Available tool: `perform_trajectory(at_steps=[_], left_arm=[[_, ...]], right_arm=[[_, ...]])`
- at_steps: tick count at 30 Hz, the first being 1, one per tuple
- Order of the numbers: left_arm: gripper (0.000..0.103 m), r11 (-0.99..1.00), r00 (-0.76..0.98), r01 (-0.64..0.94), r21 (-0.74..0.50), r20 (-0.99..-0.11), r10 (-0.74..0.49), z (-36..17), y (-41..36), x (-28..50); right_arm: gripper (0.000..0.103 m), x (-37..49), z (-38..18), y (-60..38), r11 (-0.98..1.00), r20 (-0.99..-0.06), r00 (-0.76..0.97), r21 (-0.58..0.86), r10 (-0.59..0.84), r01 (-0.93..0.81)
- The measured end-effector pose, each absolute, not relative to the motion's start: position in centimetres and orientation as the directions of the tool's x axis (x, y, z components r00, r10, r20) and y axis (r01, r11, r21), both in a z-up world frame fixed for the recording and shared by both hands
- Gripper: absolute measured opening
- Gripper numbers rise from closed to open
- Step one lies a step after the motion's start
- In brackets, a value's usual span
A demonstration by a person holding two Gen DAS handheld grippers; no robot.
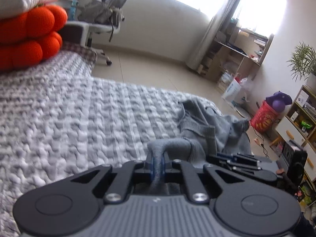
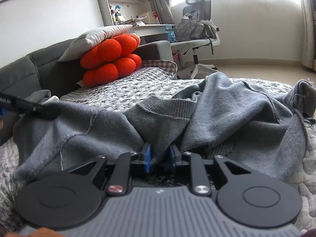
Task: Fold clothes
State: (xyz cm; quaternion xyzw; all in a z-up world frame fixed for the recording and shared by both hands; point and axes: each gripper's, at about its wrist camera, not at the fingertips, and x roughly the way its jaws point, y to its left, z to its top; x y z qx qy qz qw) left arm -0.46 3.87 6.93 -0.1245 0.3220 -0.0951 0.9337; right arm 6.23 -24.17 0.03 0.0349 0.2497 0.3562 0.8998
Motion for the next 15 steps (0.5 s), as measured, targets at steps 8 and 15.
perform_trajectory(at_steps=[8,15], left_arm=[[0.007,0.956,0.769,0.091,-0.278,-0.591,-0.245,8.2,4.4,0.2],[0.005,0.965,0.788,0.058,-0.254,-0.582,-0.2,8.1,4.9,0.1]], right_arm=[[0.032,6.1,0.0,-24.3,0.74,-0.418,0.621,0.241,0.663,-0.629],[0.037,6.1,0.0,-24.3,0.736,-0.416,0.618,0.239,0.667,-0.633]])
